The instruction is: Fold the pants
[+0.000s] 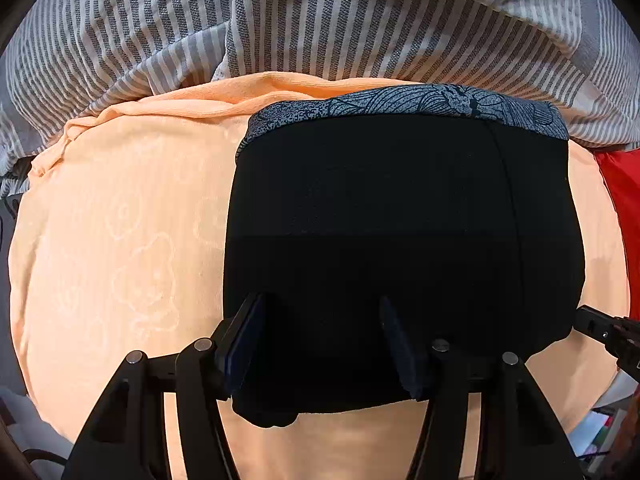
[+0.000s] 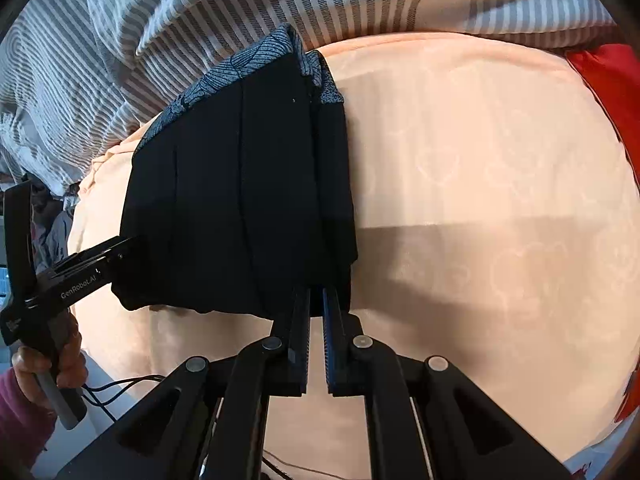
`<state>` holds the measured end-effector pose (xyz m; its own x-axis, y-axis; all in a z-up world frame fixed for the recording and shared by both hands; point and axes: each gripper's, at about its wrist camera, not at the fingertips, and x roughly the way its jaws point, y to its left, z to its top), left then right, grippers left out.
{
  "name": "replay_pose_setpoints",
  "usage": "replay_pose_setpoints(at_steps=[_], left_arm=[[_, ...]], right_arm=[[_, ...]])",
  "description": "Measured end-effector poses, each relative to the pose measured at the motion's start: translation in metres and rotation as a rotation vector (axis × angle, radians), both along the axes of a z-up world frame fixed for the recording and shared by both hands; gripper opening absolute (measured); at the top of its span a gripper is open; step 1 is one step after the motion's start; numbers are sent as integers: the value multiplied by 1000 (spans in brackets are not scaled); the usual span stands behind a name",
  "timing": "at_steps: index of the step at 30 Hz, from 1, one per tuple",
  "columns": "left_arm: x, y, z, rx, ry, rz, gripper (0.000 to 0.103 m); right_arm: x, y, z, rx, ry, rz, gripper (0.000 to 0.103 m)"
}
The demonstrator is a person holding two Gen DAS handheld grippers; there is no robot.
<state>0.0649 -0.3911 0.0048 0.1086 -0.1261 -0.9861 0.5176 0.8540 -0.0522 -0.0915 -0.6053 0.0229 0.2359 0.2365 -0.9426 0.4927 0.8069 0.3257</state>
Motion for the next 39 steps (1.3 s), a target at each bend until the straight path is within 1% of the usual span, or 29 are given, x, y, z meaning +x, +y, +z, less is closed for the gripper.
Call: replay_pose_setpoints(at_steps=[2, 3, 4, 5, 7, 10, 12, 13, 14, 15, 21, 25, 28, 34, 39], left_arm=[[0, 0, 0, 2, -2, 2, 61], [0, -1, 0, 7, -5, 5, 67], [0, 0, 0, 12, -6, 8, 79], [0, 0, 0, 23, -6, 15, 83], [2, 4, -1, 19, 10, 39, 84], [1, 7, 4, 25, 12, 39, 84], [-3, 9, 9, 34, 2, 27, 84], [-5, 11, 12, 37, -2, 23, 84], [-7, 13, 15, 38, -3, 23, 84], [-8, 17, 18, 36, 3, 27, 84], [-9, 45, 26, 23, 49, 84, 84], [-7, 62, 26, 41, 53, 108, 84], [-3, 70, 24, 48, 60, 125, 84], [-1, 75, 20, 49, 71, 139, 84], [2, 80, 15, 50, 85, 160, 84]], right_arm=[[1, 0, -1, -7, 5, 2, 7], [2, 1, -1, -8, 6, 3, 7], [2, 1, -2, -7, 7, 2, 7], [3, 1, -3, -4, 9, 0, 7], [1, 1, -3, 6, 16, -10, 7], [0, 4, -4, 10, 41, -2, 8], [-1, 3, -4, 11, 63, 1, 17], [-4, 3, -3, 12, 75, -2, 29], [-6, 3, -2, 8, 83, -10, 44], [-8, 2, 1, 2, 86, -20, 55], [-9, -10, 19, -17, 78, -97, 79], [-4, -11, 21, -12, 80, -131, 80], [1, -6, 22, -10, 85, -130, 80], [6, 6, 18, -12, 102, -124, 80], [5, 4, 13, -2, 121, -141, 80]])
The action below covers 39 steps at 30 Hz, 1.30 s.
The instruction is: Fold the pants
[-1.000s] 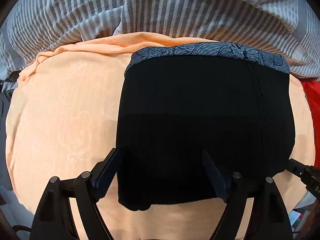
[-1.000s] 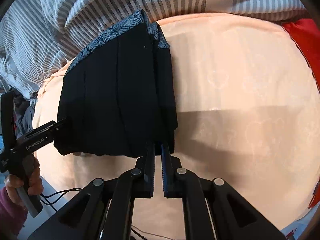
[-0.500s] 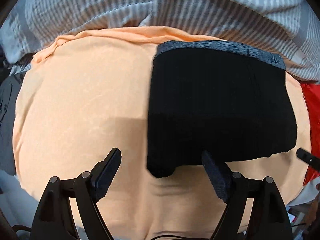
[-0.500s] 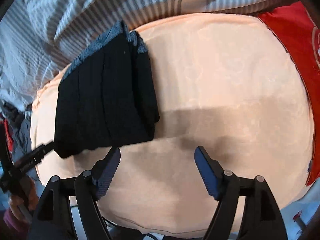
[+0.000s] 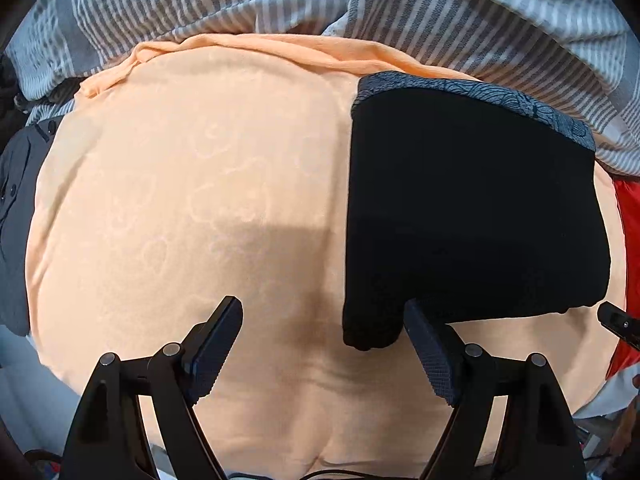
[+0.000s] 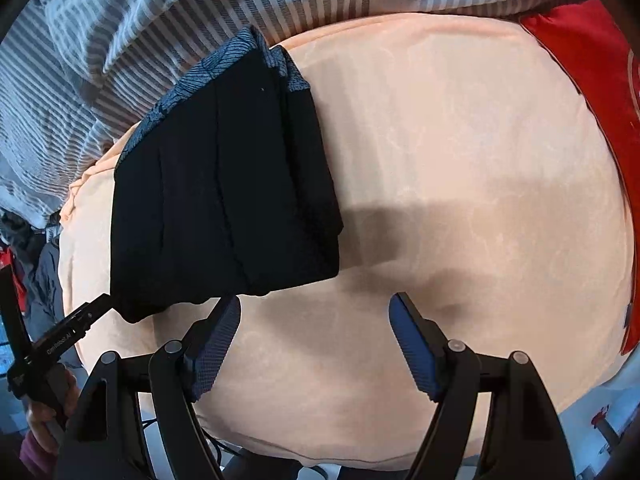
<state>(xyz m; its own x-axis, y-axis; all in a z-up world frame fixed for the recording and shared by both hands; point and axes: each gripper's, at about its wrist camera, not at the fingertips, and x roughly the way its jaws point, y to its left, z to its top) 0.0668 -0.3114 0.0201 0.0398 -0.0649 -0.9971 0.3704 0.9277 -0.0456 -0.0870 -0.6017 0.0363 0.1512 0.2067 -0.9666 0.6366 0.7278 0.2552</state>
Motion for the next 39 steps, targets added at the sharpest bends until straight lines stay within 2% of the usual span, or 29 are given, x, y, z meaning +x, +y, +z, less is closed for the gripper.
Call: replay_pose_setpoints(at_steps=[11, 26, 33, 39], left_arm=[[18, 2, 2, -35, -5, 44, 84], [20, -7, -2, -24, 0, 23, 84], [33, -7, -3, -59, 26, 52, 84], [38, -24, -3, -65, 29, 26, 84]], right_arm=[[1, -27, 5, -4, -16, -44, 80], [-6, -32, 0, 28, -27, -72, 80], [-13, -41, -3, 41, -25, -95, 80], [-15, -47, -7, 53, -30, -116, 80]])
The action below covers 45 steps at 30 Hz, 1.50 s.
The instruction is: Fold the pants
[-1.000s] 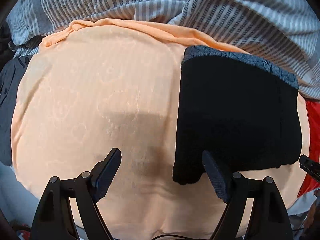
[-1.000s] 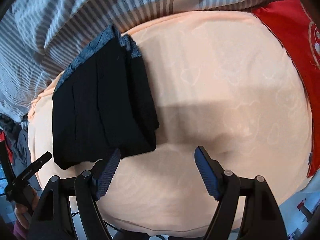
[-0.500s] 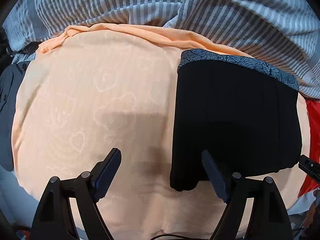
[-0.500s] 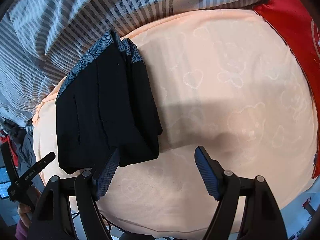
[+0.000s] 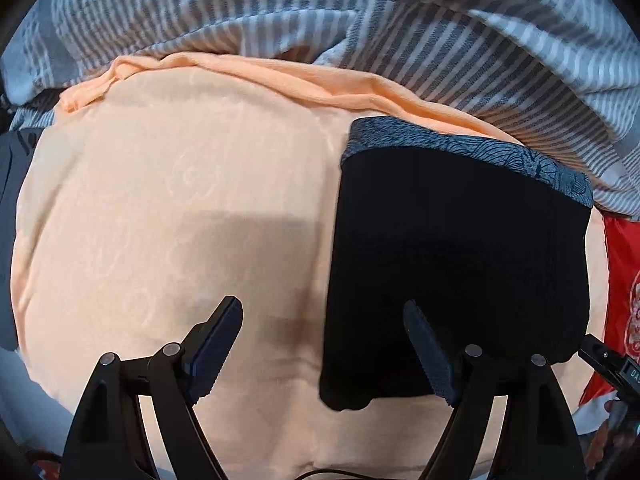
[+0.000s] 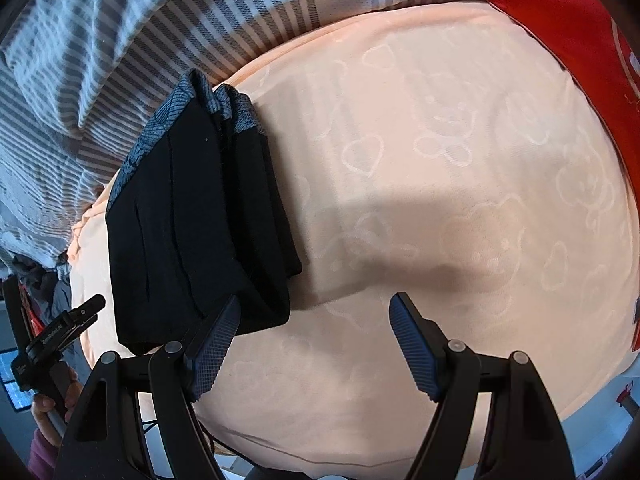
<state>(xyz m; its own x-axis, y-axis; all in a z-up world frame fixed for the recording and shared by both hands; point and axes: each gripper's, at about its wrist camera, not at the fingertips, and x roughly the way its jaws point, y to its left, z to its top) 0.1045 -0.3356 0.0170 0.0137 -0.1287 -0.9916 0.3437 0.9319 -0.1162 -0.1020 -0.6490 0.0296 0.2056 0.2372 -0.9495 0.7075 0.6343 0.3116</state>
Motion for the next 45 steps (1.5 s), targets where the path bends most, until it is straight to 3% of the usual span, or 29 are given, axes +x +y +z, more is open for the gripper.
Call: replay_pose_setpoints(at_steps=[18, 25, 32, 36, 41, 45], left_arm=[[11, -19, 0, -43, 22, -37, 84], [31, -14, -12, -174, 135, -17, 84], [50, -12, -38, -305, 281, 12, 84], [55, -9, -44, -303, 299, 19, 84], [61, -3, -50, -281, 299, 0, 84], [64, 1, -65, -283, 334, -2, 84]], right_arm=[[9, -20, -6, 69, -49, -47, 80], [18, -36, -13, 157, -114, -58, 80], [41, -45, -35, 287, -183, 24, 81], [47, -42, -43, 337, -196, 68, 83], [54, -37, -39, 400, -303, 114, 83], [65, -35, -46, 382, -300, 185, 85]])
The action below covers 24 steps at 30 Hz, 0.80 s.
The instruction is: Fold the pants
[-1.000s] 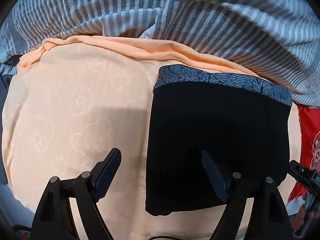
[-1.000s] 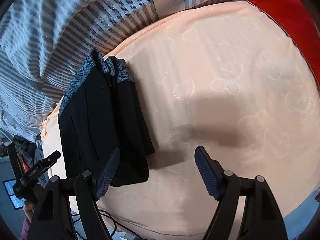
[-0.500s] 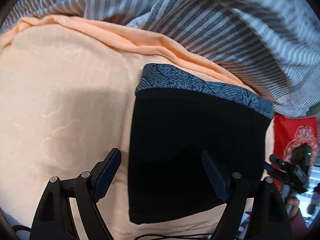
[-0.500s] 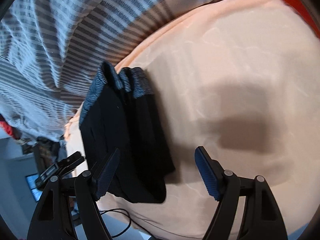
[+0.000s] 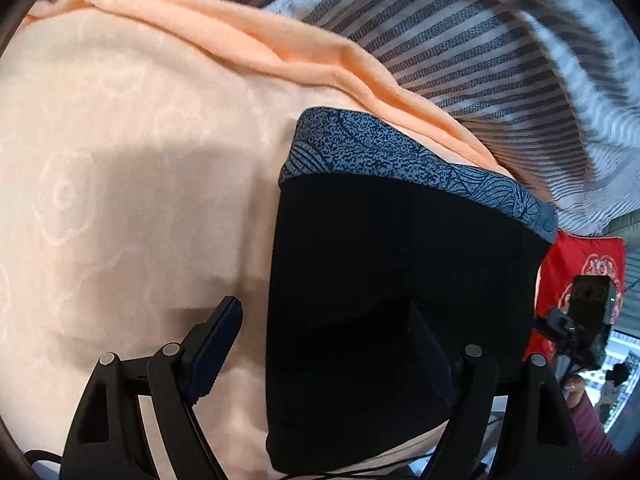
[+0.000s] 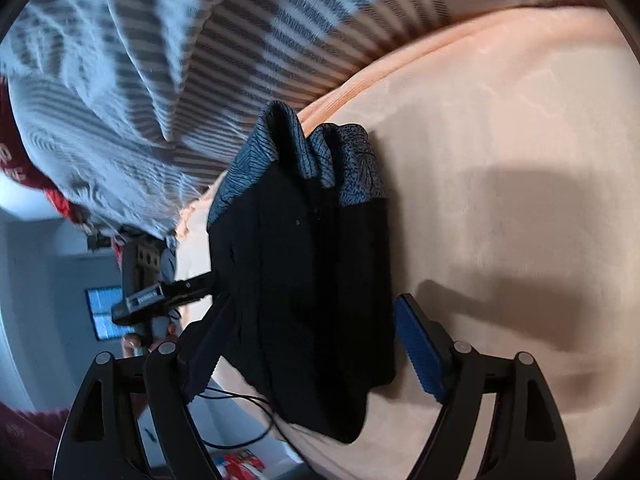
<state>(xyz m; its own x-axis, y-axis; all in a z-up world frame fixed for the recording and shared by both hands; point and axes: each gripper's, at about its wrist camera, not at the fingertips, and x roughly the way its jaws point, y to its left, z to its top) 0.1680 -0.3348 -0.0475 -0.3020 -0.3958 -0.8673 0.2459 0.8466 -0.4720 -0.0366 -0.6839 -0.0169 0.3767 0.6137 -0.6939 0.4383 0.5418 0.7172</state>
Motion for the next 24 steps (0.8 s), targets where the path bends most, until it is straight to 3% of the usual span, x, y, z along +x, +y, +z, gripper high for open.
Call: replay_pose_setpoints(at_steps=[4, 6, 8, 13, 16, 18, 19, 21, 24], left_arm=[[0, 2, -1, -24, 3, -23, 85], [3, 0, -5, -26, 5, -29, 93], [3, -2, -10, -39, 16, -26, 93], [0, -4, -12, -63, 16, -2, 93], [-6, -9, -13, -65, 18, 39, 93], [-10, -10, -8, -47, -19, 49, 93], [-12, -10, -4, -39, -39, 48, 91], [-16, -10, 4, -41, -64, 42, 83], [-22, -9, 16, -36, -103, 30, 73]], right_arm=[[8, 2, -14, 42, -8, 41, 85], [14, 7, -22, 80, -30, 50, 85], [19, 11, -31, 106, -31, 47, 85], [28, 19, -33, 129, -68, 46, 98], [32, 23, -32, 114, -51, 52, 98], [33, 23, -34, 135, -5, -4, 97], [34, 23, -35, 134, 20, -30, 95], [32, 23, -34, 107, 63, -51, 80], [26, 22, -27, 99, 48, -56, 62]])
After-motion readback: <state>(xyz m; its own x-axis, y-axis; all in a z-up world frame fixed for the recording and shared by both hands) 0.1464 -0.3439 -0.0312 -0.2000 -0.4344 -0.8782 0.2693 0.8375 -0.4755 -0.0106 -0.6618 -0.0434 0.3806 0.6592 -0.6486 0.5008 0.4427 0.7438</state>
